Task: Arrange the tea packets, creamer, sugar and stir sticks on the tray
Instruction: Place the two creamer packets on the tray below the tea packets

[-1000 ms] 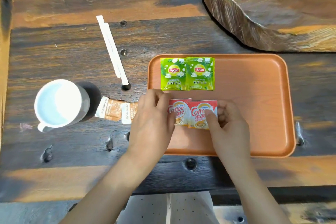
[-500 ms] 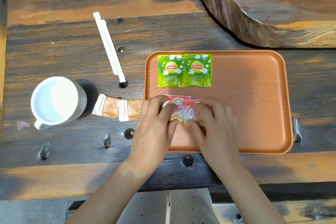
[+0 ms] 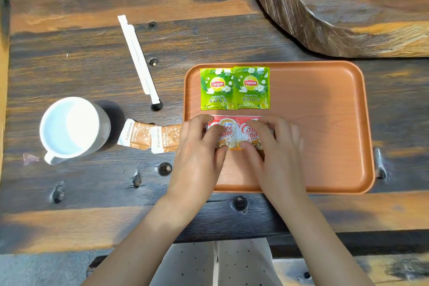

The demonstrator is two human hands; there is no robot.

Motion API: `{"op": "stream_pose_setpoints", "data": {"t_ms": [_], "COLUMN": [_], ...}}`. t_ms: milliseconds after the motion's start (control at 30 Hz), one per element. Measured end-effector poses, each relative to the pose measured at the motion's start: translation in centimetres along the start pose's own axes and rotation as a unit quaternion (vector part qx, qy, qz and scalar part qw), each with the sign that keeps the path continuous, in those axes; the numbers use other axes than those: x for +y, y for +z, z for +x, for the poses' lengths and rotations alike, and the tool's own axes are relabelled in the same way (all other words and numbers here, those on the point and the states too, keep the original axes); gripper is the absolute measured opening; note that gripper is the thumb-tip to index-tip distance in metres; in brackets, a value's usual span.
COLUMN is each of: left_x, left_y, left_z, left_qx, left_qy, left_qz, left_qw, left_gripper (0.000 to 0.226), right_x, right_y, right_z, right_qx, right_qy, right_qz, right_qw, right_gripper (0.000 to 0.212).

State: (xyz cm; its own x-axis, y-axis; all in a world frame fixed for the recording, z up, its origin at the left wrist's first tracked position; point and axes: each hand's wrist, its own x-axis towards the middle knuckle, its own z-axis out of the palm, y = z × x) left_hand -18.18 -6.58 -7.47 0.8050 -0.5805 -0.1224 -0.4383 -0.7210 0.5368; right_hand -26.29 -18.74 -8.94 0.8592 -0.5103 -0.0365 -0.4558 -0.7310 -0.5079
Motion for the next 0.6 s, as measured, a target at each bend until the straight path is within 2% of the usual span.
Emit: {"op": "stream_pose_setpoints", "data": {"t_ms": [433,600], "left_x": [0.1,-0.6], "left_y": [0.0,-2.0], "left_z": [-0.1,-1.1], "left_qx": [0.007,0.073], "left_qy": [-0.015,-0.039], "left_qz": [-0.007,-0.052], "left_qw": [1.0,0.995], "left_gripper": [0.028,0.025], "right_x": [0.2,-1.0], "right_y": [-0.2,-1.0], "right_z": [0.2,0.5], "right_qx": [0.001,0.016], "right_qy": [-0.006,-0.028], "right_qz": [-0.004,0.036], "right_qw": [1.0,0.999], "right_gripper": [0.034,0.034]}}
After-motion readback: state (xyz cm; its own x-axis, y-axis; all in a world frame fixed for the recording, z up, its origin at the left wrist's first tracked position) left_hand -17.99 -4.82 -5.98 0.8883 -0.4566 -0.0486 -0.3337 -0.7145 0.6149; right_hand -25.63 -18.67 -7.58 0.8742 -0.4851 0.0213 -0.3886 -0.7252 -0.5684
